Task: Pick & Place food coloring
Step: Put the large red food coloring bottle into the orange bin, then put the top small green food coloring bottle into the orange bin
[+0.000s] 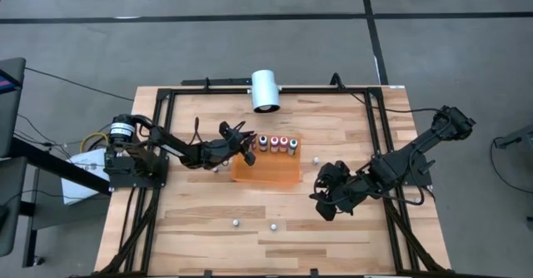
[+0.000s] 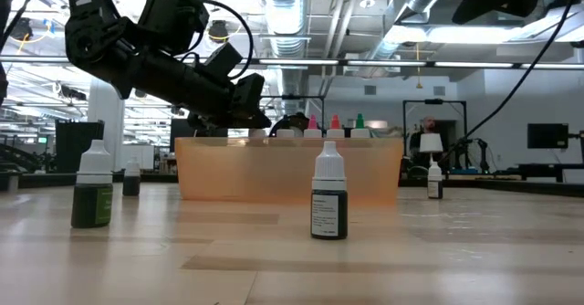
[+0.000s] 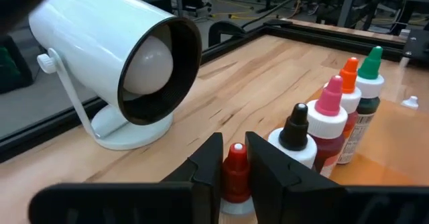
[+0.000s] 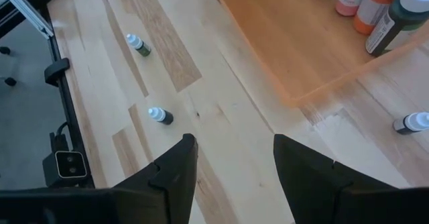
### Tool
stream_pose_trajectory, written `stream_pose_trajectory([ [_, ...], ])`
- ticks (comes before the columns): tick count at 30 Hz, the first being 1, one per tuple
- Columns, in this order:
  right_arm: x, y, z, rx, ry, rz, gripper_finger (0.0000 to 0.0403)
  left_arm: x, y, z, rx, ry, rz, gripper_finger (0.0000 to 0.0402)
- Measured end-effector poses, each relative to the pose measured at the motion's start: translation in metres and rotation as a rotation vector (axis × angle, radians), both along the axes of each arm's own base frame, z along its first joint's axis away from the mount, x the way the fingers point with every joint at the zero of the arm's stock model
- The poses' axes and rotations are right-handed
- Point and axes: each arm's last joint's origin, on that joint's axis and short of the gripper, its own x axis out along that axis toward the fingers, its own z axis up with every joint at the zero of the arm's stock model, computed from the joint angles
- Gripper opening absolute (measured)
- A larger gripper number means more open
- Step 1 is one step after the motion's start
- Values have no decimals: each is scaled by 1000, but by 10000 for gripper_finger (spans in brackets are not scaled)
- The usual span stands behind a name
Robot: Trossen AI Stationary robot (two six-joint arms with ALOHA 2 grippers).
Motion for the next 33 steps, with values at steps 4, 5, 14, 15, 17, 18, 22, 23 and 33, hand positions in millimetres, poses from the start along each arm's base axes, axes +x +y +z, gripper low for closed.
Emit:
stream_pose_trajectory([
  [4,1,-2,0,-11,0,4,187,0,0,0,0,2,0,56],
  [5,2,-3,0,-14,1,5,187,0,0,0,0,2,0,59],
  [14,4,-6,0,-32,3,13,183,0,0,1,1,-15,-2,97],
  [15,4,-6,0,-32,3,13,183,0,0,2,1,-19,-2,103],
  [17,4,-6,0,-32,3,13,183,0,0,2,6,-19,-2,116],
  [18,4,-6,0,-32,3,13,184,0,0,2,12,-15,-3,122],
  [22,3,-6,0,-33,3,13,185,0,0,7,31,-20,-6,147],
  [23,3,-6,0,-33,3,13,184,-1,0,10,41,-26,-7,153],
  [33,-1,-8,-2,-81,35,6,182,-31,-5,87,174,-106,-28,176],
])
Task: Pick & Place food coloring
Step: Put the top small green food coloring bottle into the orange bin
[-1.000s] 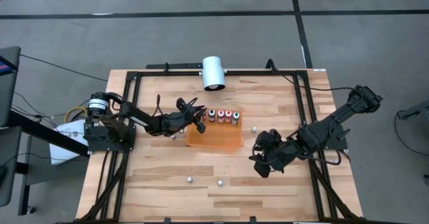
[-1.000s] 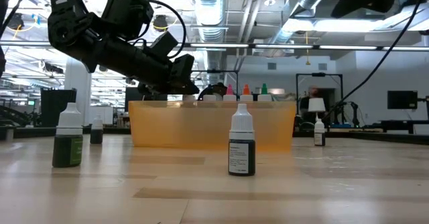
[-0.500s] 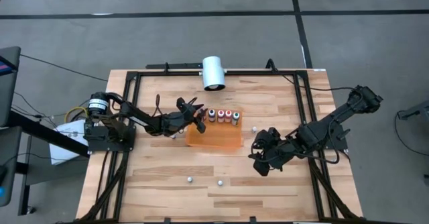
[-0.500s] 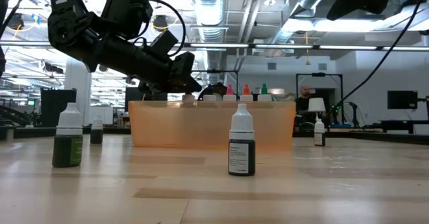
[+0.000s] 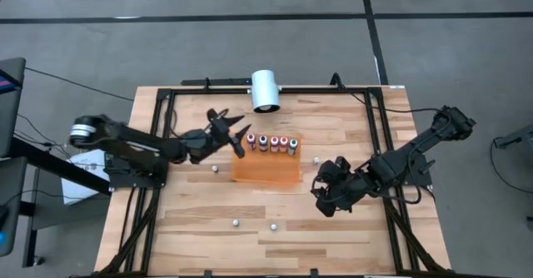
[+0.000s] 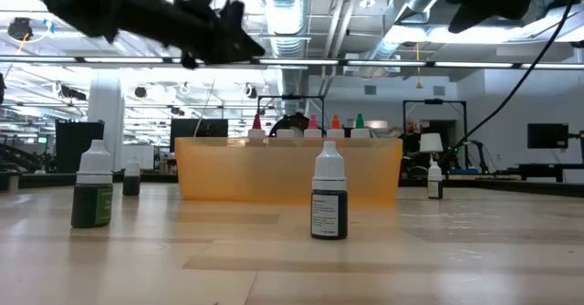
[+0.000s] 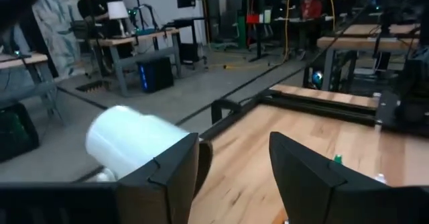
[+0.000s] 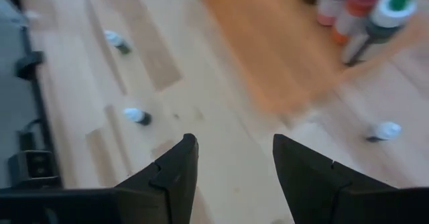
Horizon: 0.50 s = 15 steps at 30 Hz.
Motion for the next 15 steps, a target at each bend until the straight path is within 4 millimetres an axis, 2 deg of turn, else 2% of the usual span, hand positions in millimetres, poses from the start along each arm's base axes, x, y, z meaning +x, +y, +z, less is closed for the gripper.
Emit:
stream_pose_trajectory([
  [9,-31,-8,6,-171,32,-105,180,-54,-12,31,-160,47,-43,176],
  [15,-54,-24,18,-224,40,-110,184,-86,-17,44,-240,12,-65,176],
])
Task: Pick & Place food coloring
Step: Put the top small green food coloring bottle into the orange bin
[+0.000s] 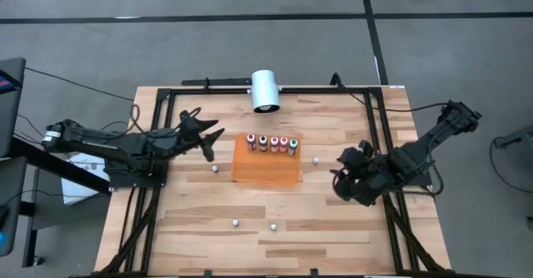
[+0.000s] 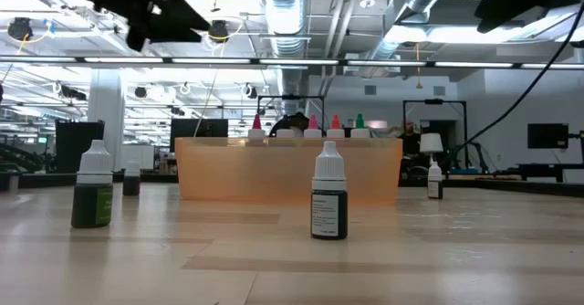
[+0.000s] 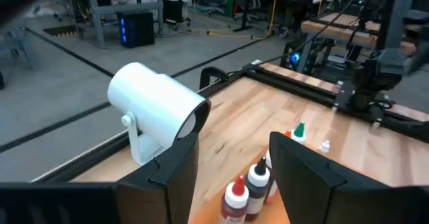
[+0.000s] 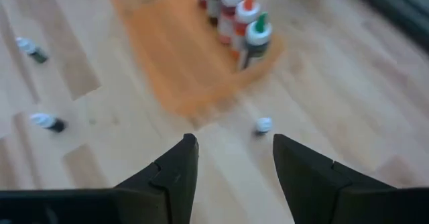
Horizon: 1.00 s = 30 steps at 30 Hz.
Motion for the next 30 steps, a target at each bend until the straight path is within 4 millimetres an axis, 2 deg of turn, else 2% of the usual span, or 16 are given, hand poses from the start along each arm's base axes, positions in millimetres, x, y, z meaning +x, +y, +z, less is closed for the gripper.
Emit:
stream_pose_trajectory([
  [7,-26,-21,12,-116,-35,54,183,-25,-1,-2,-46,57,-5,176],
  [11,-38,-30,22,-150,-80,94,180,-32,0,-6,-103,80,3,176],
  [22,-64,-52,41,-205,-233,58,181,-33,-1,-9,-130,97,-31,176],
  [30,-69,-59,44,-241,-248,53,184,-33,-3,-10,-147,121,-85,176],
])
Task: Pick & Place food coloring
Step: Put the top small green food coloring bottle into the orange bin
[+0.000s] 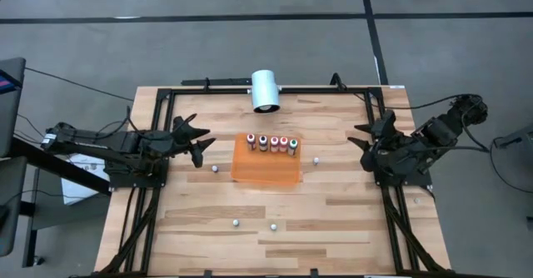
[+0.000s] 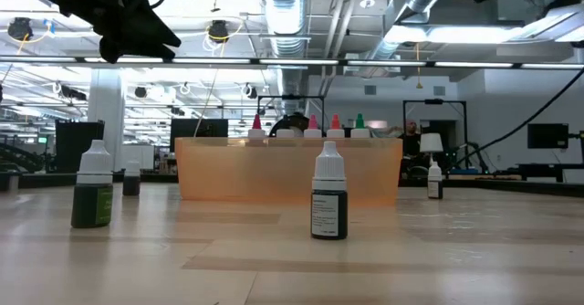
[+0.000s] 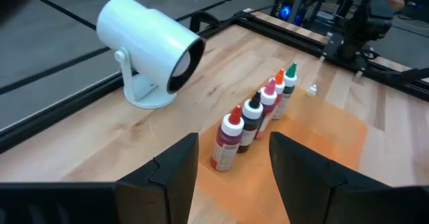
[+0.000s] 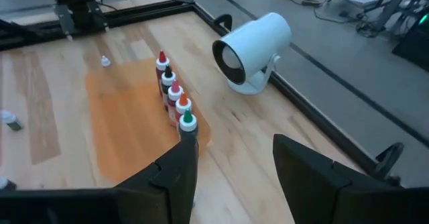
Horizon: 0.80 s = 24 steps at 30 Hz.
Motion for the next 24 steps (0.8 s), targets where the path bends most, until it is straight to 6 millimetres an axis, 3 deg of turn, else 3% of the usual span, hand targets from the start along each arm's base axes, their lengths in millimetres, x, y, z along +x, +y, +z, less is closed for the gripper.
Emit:
stream_pose_trajectory([
  [7,3,0,1,-33,24,39,183,0,0,0,-54,-28,6,176],
  [12,5,1,4,4,34,120,180,1,-3,0,-60,-7,-96,176],
  [21,-14,-12,19,68,-100,208,183,-3,-4,4,-6,-9,-205,176],
  [24,-18,-13,13,76,-145,243,181,-9,-3,5,0,-58,-247,176],
])
